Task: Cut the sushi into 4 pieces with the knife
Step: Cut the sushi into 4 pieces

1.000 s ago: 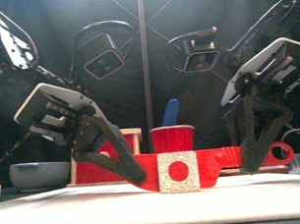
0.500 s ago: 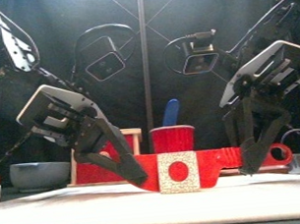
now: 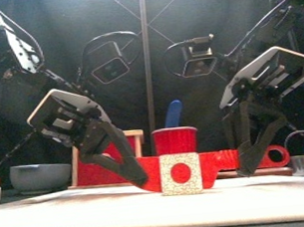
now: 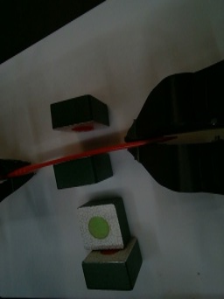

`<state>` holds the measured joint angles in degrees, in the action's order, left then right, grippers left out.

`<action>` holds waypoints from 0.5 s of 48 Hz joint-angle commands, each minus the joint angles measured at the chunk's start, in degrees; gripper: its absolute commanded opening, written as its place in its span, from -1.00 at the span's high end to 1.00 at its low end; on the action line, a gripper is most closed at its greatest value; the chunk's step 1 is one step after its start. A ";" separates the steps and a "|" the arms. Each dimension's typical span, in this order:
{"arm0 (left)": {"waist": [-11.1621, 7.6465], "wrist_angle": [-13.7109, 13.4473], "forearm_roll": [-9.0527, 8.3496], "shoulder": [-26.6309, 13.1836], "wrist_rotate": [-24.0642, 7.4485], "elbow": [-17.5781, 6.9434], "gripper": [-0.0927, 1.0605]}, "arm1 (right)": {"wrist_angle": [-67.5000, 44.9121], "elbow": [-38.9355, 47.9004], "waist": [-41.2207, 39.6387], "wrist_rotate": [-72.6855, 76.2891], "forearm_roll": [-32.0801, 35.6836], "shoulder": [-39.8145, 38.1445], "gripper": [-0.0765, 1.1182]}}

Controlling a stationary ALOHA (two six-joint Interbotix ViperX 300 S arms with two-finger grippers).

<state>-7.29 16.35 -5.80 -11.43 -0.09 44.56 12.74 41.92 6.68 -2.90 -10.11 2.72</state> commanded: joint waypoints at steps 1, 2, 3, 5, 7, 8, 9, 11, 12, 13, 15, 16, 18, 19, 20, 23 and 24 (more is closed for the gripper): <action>-0.26 -2.11 0.18 3.25 0.00 -1.23 -0.10 | 0.70 -1.58 0.44 -0.26 0.09 -3.78 0.78; -0.35 -2.81 0.26 3.87 0.09 -1.23 -0.15 | 1.14 -1.49 0.44 -0.26 0.09 -4.13 0.78; -0.26 -3.25 0.35 4.31 0.09 -1.23 -0.18 | 1.49 -1.41 0.44 -0.26 0.09 -4.57 0.78; -0.26 -4.13 0.62 5.19 0.00 -1.23 -0.24 | 2.29 -1.23 0.44 -0.18 0.00 -5.45 0.78; -0.09 -4.83 0.88 5.98 0.00 -1.05 -0.30 | 2.99 -0.88 0.44 -0.18 0.00 -6.50 0.79; -0.09 -5.19 0.97 6.50 -0.09 -1.05 -0.32 | 3.34 -0.79 0.44 -0.18 0.00 -6.94 0.78; 0.00 -5.45 1.05 6.94 -0.09 -0.97 -0.34 | 3.60 -0.62 0.44 -0.18 0.00 -7.56 0.78; 0.00 -5.98 1.14 7.91 -0.09 -0.62 -0.37 | 3.87 -0.09 0.44 -0.18 -0.09 -8.61 0.78; 0.00 -6.06 1.14 8.44 -0.18 -0.44 -0.39 | 4.04 0.18 0.44 -0.18 -0.09 -9.05 0.78; 0.00 -6.06 1.14 8.79 -0.26 -0.18 -0.40 | 4.22 0.70 0.53 -0.18 -0.18 -9.93 0.78; 0.00 -5.98 1.14 10.11 -0.26 0.35 -0.41 | 4.57 1.32 0.62 -0.18 -0.35 -10.90 0.78; 0.00 -5.98 1.14 10.55 -0.26 0.62 -0.41 | 4.83 1.67 0.62 -0.09 -0.53 -11.43 0.78; 0.00 -5.89 1.23 11.60 -0.26 1.05 -0.41 | 5.63 2.46 0.70 -0.09 -0.88 -12.39 0.78; 0.00 -5.80 1.23 12.13 -0.26 1.23 -0.41 | 6.06 2.81 0.62 -0.09 -1.14 -12.92 0.78; 0.00 -5.71 1.23 12.66 -0.26 1.49 -0.41 | 6.50 3.16 0.62 0.00 -1.41 -13.36 0.78; 0.09 -5.36 1.23 14.24 -0.26 2.29 -0.41 | 8.09 4.48 0.62 0.00 -2.64 -14.94 0.78; 0.00 -5.27 1.14 14.77 -0.18 2.55 -0.41 | 8.44 4.83 0.62 0.00 -3.08 -15.47 0.78</action>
<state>-7.47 10.37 -4.66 0.44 -0.35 47.11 20.13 46.32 7.29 -2.90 -11.87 -9.40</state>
